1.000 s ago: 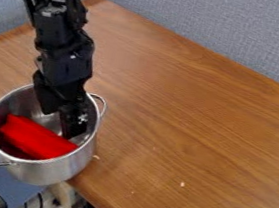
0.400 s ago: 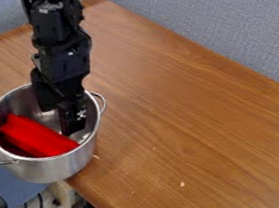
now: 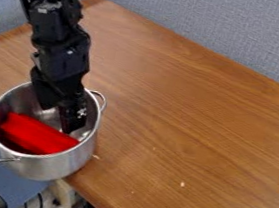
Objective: Put the red object in the metal pot
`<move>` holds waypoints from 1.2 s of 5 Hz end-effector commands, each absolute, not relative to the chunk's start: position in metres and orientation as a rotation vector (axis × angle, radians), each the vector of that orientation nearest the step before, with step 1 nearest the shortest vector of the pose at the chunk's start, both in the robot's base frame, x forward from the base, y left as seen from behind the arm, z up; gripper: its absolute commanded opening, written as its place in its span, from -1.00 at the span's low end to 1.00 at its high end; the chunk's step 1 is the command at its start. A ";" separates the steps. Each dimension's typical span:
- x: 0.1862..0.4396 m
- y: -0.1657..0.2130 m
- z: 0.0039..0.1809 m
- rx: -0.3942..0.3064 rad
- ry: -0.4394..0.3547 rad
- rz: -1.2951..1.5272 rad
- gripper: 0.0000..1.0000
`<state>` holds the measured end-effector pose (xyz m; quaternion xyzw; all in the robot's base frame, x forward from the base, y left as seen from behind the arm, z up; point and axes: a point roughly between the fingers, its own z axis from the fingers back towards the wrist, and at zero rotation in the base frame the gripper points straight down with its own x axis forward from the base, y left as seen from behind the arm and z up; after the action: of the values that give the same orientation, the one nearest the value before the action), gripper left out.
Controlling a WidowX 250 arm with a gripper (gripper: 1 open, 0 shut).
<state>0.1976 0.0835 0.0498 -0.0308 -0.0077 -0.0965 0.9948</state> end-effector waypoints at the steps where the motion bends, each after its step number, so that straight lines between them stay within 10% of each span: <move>1: 0.202 0.088 0.052 -0.057 -0.043 -0.175 1.00; 2: 0.202 0.089 0.047 -0.065 -0.039 -0.172 -1.00; 3: 0.203 0.089 0.047 -0.067 -0.040 -0.165 1.00; 4: 0.203 0.089 0.047 -0.070 -0.041 -0.160 -1.00; 6: 0.205 0.087 0.047 -0.092 -0.038 -0.177 -1.00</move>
<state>0.2003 0.0832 0.0419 -0.0487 -0.0060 -0.0977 0.9940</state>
